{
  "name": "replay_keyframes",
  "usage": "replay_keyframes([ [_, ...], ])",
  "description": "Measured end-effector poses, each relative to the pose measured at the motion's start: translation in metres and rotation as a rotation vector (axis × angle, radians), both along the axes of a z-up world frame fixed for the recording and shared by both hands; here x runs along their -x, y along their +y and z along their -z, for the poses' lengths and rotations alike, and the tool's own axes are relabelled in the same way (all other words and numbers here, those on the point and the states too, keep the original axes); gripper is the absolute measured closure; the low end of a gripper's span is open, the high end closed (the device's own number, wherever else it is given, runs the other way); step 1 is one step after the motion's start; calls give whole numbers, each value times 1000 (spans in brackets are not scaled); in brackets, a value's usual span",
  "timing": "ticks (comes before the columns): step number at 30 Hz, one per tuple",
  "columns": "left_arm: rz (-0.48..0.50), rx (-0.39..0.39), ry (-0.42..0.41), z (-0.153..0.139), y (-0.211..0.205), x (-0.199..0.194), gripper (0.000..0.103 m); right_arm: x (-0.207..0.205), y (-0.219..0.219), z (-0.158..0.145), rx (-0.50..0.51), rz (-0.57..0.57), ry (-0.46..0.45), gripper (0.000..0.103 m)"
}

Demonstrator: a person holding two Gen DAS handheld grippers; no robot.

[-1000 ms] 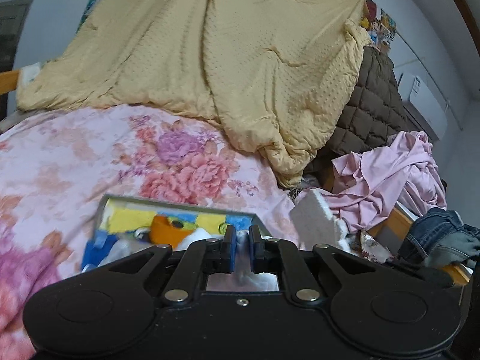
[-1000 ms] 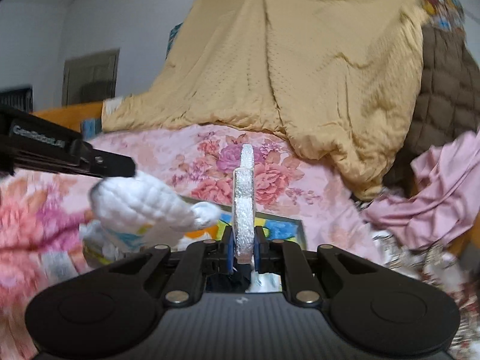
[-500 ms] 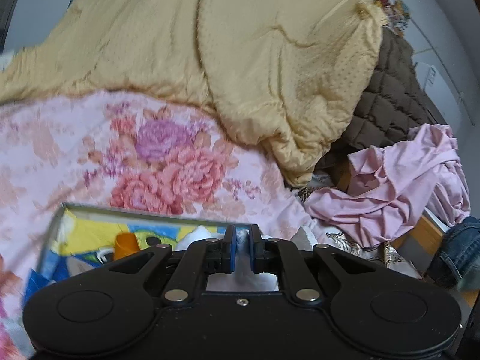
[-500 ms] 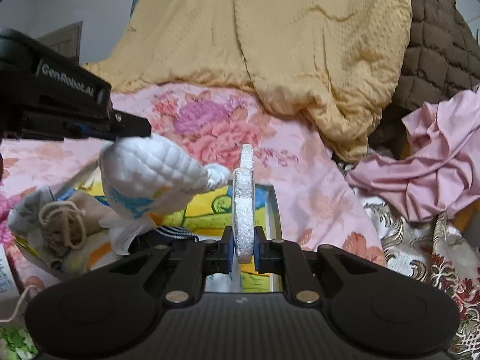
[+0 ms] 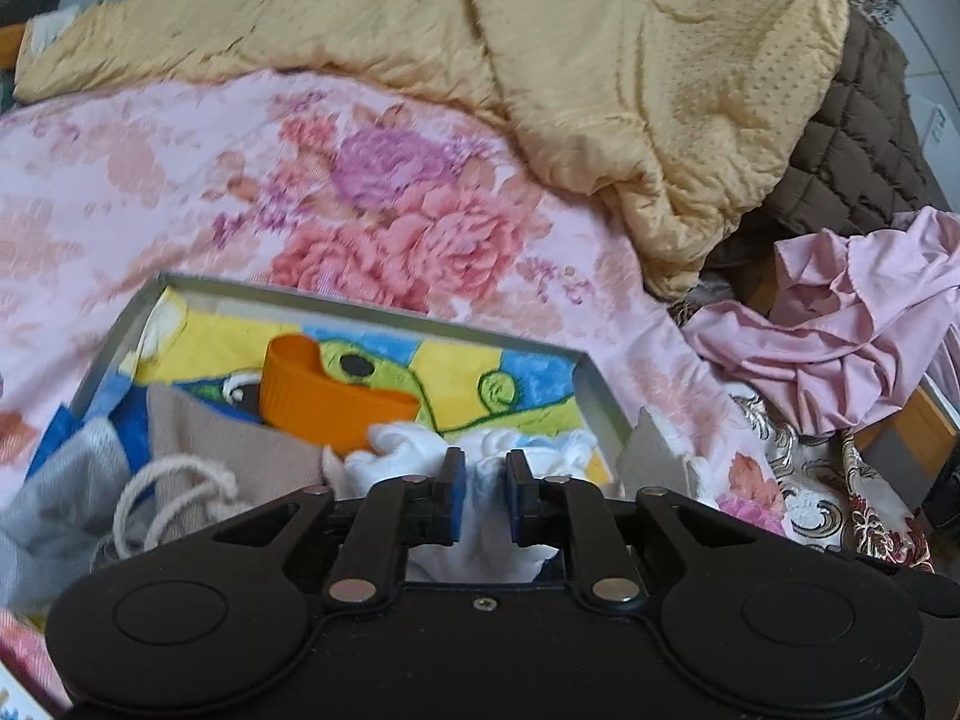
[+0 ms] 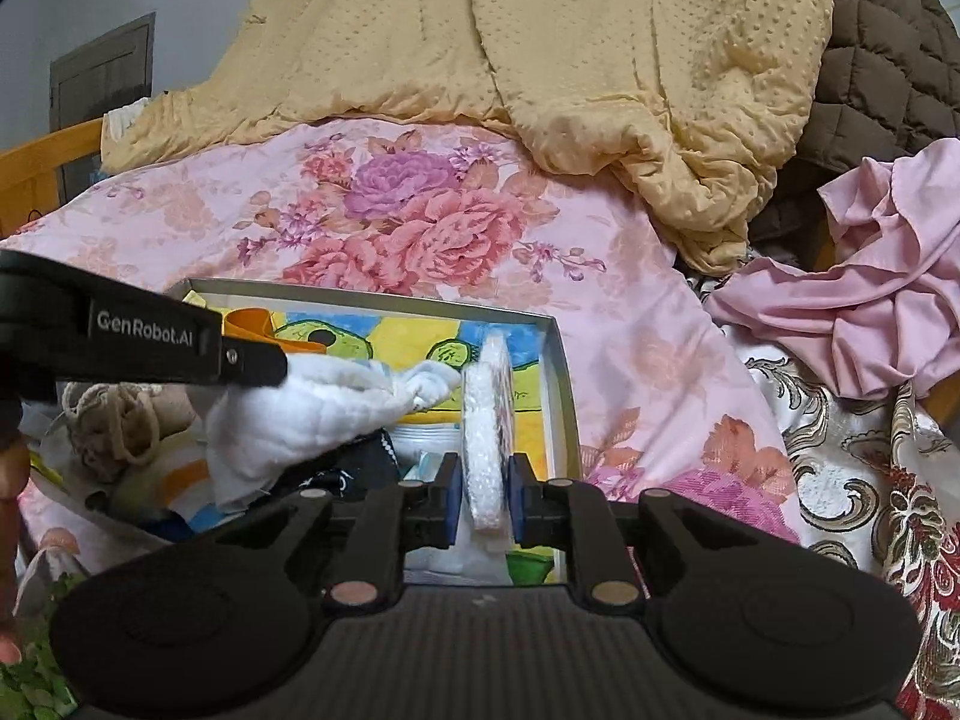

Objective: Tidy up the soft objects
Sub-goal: 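Lift and carry the white towel over the painted tray with both tools, then open both tools to release the white towel into the tray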

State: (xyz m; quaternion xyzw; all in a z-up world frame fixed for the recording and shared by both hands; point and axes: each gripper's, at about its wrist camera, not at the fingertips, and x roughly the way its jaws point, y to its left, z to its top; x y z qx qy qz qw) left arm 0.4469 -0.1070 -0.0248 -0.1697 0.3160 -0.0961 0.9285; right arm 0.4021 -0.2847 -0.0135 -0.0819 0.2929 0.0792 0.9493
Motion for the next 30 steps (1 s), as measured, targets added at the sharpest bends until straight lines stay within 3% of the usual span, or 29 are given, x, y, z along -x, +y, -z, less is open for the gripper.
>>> replay_keyframes([
  [3, 3, -10, 23, -1, -2, 0, 79, 0, -1, 3, -8, 0, 12, 85],
  [6, 4, -36, 39, -2, -5, 3, 71, 3, -3, 5, -5, 1, 9, 67],
  [9, 18, -77, 46, -3, -5, 8, 55, 7, -6, 6, -16, 4, 17, 62],
  [15, -5, -94, 27, -9, 4, 29, 36, 26, -13, -6, -59, 6, -24, 41],
  [21, -36, -89, -19, -23, 19, 66, 22, 57, -23, -29, -142, 9, -79, 23],
  [30, -77, -98, -72, -45, 46, 121, 15, 106, -30, -61, -231, 14, -171, 9],
])
